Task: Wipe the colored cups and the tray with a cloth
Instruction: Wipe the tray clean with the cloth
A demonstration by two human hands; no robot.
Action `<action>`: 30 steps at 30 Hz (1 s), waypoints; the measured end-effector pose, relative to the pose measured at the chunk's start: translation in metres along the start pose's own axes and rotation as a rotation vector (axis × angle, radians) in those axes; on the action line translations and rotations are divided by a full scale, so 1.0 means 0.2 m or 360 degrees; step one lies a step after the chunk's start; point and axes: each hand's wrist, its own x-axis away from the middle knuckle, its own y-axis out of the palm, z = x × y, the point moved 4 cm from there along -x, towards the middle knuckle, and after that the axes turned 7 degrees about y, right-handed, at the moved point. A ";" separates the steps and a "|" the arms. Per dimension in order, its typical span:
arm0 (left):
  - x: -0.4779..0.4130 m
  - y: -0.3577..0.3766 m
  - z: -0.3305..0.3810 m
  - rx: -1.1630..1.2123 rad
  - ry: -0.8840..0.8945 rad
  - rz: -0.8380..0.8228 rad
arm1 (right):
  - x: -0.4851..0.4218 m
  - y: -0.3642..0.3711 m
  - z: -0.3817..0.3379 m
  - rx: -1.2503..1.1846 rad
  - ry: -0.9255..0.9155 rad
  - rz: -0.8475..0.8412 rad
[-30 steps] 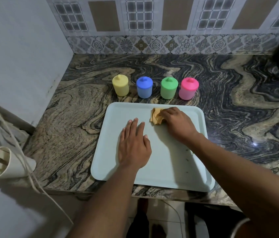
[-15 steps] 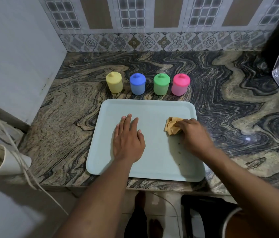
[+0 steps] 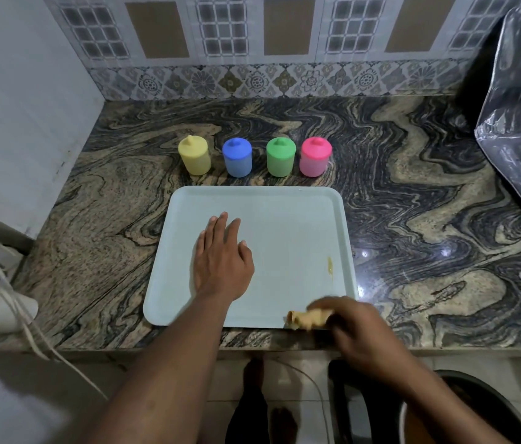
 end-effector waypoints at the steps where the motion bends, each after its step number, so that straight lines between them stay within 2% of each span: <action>1: 0.00 0.00 0.00 -0.0005 -0.0001 0.0002 | -0.06 -0.07 0.00 -0.0128 0.0055 0.0043; 3: 0.00 0.00 0.00 -0.0008 -0.0001 0.0011 | -0.21 -0.21 0.01 -0.0170 0.0114 0.0278; 6: 0.00 0.01 0.00 0.0009 -0.0009 0.0015 | -0.49 -0.35 -0.02 0.0155 0.0269 0.0633; 7: 0.00 0.00 0.00 0.0012 -0.0012 0.0013 | -0.56 -0.36 -0.05 0.0270 0.0301 0.0626; 11: 0.00 0.00 0.00 0.0014 -0.0009 0.0009 | -0.66 -0.17 -0.13 0.0977 0.0253 0.0300; 14: 0.00 0.00 0.00 0.0014 -0.0007 0.0009 | -0.58 -0.02 -0.14 0.1377 0.0160 0.0349; 18: 0.00 0.00 0.00 0.0017 -0.0010 0.0009 | -0.36 0.05 -0.14 0.1528 0.0103 0.0381; 21: 0.00 0.00 0.00 0.0011 -0.0011 0.0009 | -0.13 0.08 -0.16 0.1451 -0.0058 0.0304; 25: 0.00 0.00 -0.01 -0.0008 0.0005 0.0001 | 0.04 0.04 -0.20 0.1296 0.0081 -0.0181; 27: 0.00 0.00 -0.01 -0.0004 0.0007 0.0002 | -0.03 -0.06 -0.13 0.0772 0.0294 -0.0174; 30: 0.00 0.00 0.00 0.0008 0.0008 0.0012 | -0.16 -0.23 -0.02 -0.0575 0.0801 0.0059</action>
